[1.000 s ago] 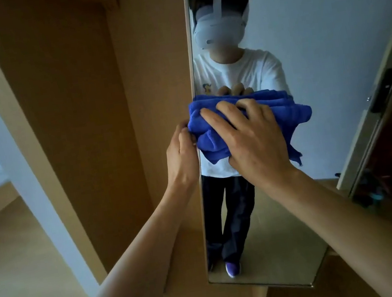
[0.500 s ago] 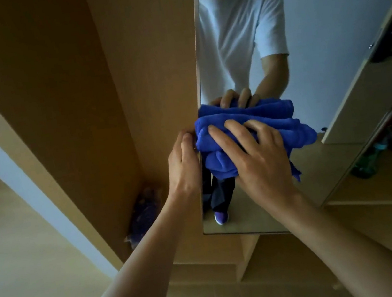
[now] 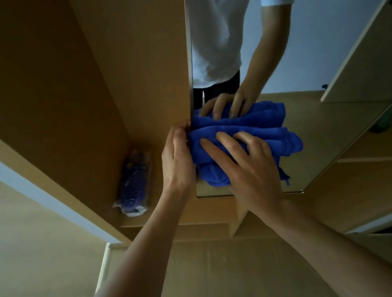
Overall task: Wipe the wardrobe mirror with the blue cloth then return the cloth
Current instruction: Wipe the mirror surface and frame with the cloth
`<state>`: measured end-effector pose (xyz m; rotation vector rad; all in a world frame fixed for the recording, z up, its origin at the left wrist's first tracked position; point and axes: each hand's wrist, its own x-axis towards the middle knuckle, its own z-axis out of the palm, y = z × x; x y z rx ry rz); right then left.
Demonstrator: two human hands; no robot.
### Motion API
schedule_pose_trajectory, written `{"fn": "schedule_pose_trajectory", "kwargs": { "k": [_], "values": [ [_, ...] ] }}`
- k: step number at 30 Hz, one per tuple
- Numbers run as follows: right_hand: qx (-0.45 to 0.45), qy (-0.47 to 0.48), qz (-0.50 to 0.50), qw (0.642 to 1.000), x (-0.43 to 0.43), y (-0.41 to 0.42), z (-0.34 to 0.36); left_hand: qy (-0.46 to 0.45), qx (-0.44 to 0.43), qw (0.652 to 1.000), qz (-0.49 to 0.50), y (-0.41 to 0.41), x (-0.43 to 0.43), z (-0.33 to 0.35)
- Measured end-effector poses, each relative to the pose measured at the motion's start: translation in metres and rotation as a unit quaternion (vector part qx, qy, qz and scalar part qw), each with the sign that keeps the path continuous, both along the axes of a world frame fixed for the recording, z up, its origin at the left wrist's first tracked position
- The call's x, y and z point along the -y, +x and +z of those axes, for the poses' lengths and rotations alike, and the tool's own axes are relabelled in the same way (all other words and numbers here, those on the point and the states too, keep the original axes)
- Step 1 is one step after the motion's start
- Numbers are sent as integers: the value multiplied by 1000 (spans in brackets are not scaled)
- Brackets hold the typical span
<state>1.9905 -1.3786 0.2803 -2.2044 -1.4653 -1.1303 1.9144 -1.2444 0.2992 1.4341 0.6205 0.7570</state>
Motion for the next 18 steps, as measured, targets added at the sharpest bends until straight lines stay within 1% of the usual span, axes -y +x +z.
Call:
{"fn": "schedule_pose_trajectory", "kwargs": {
  "k": [5, 9, 18],
  "values": [
    [-32, -20, 0, 999, 2, -4, -43, -32, -9, 999, -7, -5, 4, -38],
    [-47, -67, 6, 997, 6, -2, -77, -43, -29, 999, -7, -4, 2, -67],
    [-55, -73, -4, 996, 6, -4, -140, -63, -63, 996, 0, -4, 8, -128]
  ]
}}
